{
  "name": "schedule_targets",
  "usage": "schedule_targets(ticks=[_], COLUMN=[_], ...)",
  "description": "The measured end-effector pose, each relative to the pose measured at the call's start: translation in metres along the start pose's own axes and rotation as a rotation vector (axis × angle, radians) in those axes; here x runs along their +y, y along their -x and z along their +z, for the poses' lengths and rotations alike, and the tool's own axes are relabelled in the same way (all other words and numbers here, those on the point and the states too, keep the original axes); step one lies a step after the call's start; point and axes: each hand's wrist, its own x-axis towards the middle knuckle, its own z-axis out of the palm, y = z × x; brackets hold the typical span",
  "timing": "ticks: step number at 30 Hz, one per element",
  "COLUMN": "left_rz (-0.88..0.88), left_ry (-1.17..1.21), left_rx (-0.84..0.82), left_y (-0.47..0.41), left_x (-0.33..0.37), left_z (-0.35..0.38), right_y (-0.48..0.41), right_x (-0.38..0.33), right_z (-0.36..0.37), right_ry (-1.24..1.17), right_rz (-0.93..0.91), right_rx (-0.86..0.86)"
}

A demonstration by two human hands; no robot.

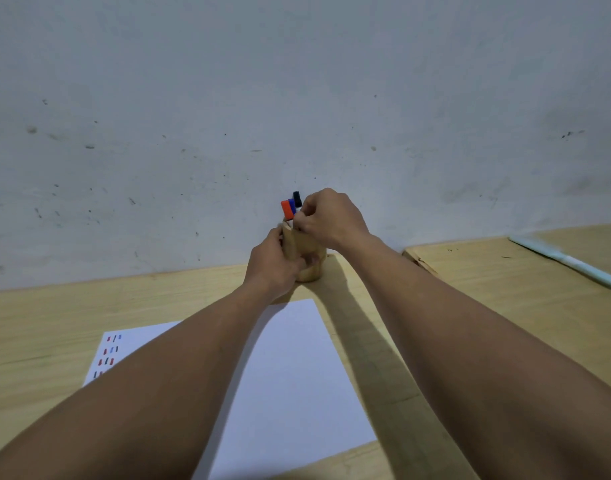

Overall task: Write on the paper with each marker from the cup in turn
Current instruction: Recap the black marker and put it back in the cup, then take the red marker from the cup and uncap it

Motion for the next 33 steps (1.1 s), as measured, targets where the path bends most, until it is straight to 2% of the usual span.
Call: schedule_targets(ticks=[14,21,25,33], left_rz=[-0.022,-0.026,-0.049,-0.135], left_ry=[-0.036,-0.048,-0.039,-0.101], left_rx=[-0.014,-0.022,-0.045,-0.082], left_y=[0.0,0.002,0.004,0.016], left_x=[0.001,0.003,0.009,0.028], left_z=[0.001,0.001,0.0,-0.012], right_y=[-0.006,0.005,0.009,0.021], right_x=[-0.005,-0.01,-0.019,-0.046], right_z=[0.017,0.012,-0.005,-0.05], right_ry=[0.019,0.034,-0.091,-0.191], right_rz=[0.107,-0.003,-0.03,-0.051], right_rx=[0.024,0.203,0.332,0.382])
